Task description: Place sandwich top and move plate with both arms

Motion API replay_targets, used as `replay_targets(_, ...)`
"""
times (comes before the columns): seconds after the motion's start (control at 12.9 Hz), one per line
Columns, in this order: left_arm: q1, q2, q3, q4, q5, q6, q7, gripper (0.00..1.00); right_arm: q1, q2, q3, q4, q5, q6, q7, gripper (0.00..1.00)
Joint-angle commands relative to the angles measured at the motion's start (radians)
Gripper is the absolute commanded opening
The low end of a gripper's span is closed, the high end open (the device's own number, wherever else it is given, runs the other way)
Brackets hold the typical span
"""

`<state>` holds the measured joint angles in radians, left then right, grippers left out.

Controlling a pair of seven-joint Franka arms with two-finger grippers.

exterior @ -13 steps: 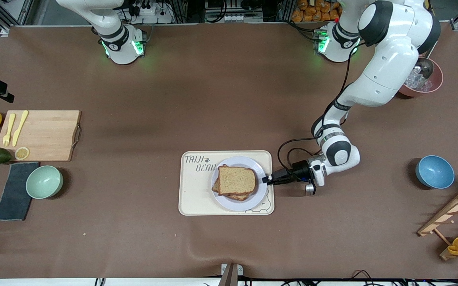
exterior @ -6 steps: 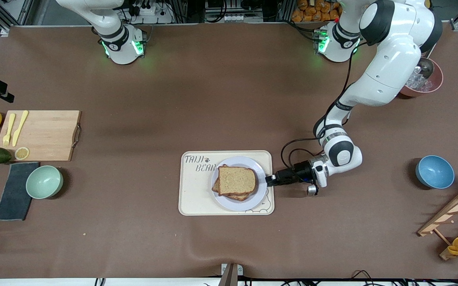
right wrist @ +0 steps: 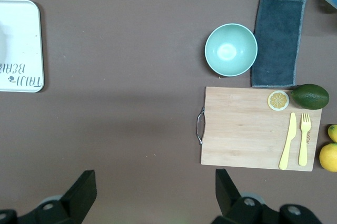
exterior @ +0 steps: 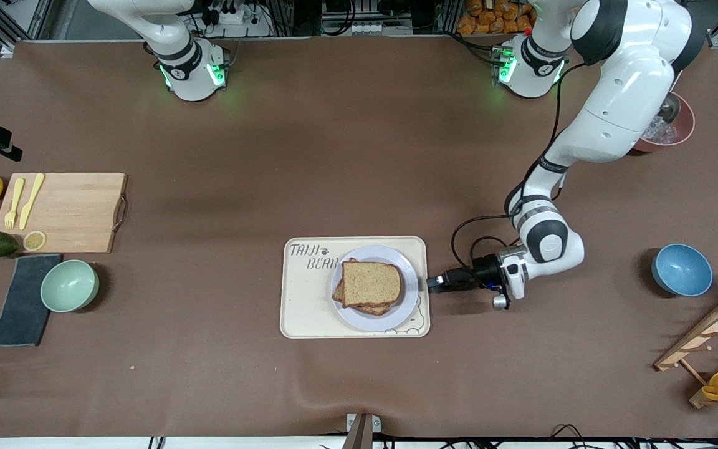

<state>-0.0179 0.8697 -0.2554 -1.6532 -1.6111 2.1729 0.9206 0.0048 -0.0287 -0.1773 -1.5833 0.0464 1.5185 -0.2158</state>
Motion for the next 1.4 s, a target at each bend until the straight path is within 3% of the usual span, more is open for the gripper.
replay_targets(0.0,0.024,-0.089,0.002,-0.046,0.103,0.008,-0.109,1.00,-0.008,0.001,0.009,0.005,-0.011,0.002,-0.010,1.00)
replay_targets(0.39,0.038,-0.205,0.005,-0.002,0.478,0.008,-0.489,1.00,-0.009,0.001,0.009,0.005,-0.013,0.002,-0.010,1.00)
replay_targets(0.85,0.073,-0.405,0.005,0.006,1.094,-0.062,-0.886,1.00,-0.009,0.001,0.009,0.006,-0.017,0.002,-0.010,1.00)
replay_targets(1.01,0.075,-0.472,0.004,0.009,1.317,-0.119,-0.939,1.00,-0.006,0.001,0.010,0.005,-0.022,0.002,-0.011,1.00)
replay_targets(1.32,0.099,-0.583,0.004,0.025,1.552,-0.244,-0.928,1.00,0.035,0.001,0.015,-0.001,-0.072,-0.006,-0.014,1.00)
